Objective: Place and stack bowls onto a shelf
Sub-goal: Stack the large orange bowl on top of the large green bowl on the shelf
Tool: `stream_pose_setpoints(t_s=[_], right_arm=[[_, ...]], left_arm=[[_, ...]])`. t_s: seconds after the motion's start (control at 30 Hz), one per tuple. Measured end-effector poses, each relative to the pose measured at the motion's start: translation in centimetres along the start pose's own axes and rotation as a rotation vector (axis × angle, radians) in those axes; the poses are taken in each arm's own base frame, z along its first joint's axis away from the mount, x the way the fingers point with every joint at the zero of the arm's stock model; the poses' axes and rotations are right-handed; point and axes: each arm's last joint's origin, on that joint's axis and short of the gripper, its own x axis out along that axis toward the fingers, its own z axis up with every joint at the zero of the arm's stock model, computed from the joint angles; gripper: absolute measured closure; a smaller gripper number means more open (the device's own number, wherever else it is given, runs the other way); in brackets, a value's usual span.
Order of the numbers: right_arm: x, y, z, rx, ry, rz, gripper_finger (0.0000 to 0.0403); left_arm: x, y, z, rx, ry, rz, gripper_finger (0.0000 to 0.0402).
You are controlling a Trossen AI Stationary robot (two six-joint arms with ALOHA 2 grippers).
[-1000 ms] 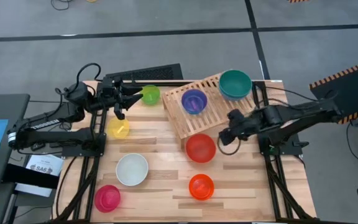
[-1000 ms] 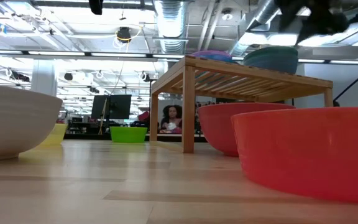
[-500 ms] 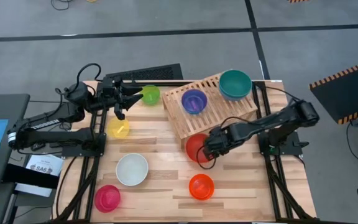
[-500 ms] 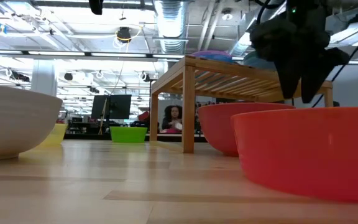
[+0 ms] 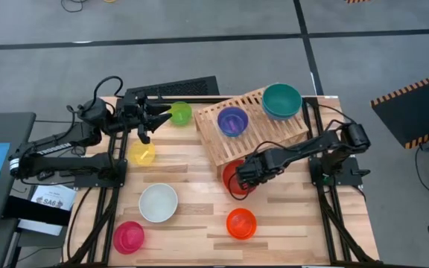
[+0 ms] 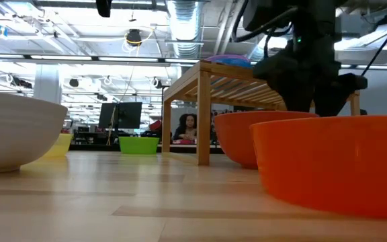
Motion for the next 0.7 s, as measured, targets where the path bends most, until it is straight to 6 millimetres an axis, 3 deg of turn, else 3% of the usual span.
stream_pose_setpoints(t_s=[0.17, 0.37, 0.53, 0.7], right_arm=[[0.6, -0.1, 0.0, 0.003, -0.022, -0.051, 0.0213], [-0.4, -0.5, -0.6, -0.084, -0.040, -0.058, 0.0370], [-4.1, -2.5, -1.5, -0.176, -0.044, -0.017, 0.0374], [-9.8, -5.6, -1.9, -0.266, -0.040, 0.194, 0.0378]], left_arm=[[0.0, 0.0, 0.0, 0.000, 0.000, 0.000, 0.0245], [0.0, 0.0, 0.0, 0.012, -0.003, 0.001, 0.0245], [0.0, 0.0, 0.1, 0.024, -0.008, 0.003, 0.0245], [0.0, 0.0, 0.1, 0.024, -0.011, 0.014, 0.0245]])
